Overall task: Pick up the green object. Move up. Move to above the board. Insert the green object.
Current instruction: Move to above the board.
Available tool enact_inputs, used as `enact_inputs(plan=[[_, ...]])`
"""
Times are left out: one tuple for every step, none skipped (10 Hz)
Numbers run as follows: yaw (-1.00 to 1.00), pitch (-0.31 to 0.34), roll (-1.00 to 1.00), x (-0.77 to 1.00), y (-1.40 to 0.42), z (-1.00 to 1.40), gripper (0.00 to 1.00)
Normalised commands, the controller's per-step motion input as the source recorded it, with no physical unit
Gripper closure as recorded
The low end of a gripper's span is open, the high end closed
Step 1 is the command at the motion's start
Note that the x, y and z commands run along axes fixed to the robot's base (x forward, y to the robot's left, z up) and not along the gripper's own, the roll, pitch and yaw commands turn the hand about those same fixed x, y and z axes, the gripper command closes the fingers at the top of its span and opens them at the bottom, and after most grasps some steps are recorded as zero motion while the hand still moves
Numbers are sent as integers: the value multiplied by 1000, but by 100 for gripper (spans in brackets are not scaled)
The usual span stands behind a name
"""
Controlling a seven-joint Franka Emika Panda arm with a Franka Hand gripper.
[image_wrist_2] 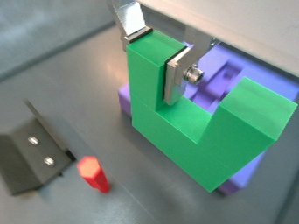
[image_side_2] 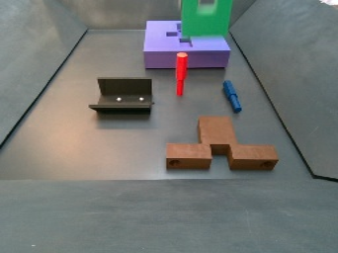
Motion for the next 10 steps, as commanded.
enact_inputs(plan=[[-1, 35, -22, 33, 0, 1400, 100], [-2, 70, -22, 56, 0, 903, 100], [-4, 77, -25, 52, 3, 526, 100], [-3, 61, -28, 48, 4, 243, 100], [-4, 58, -27, 26, 5, 176, 100], [-108, 126, 132, 61, -1400, 427, 100], [-96, 132, 163, 57, -1400, 406, 100], [-43, 145, 174, 89, -1400, 412, 100], [-20, 147, 82, 128, -890, 248, 100], [-9, 144, 73, 122, -531, 147, 100]])
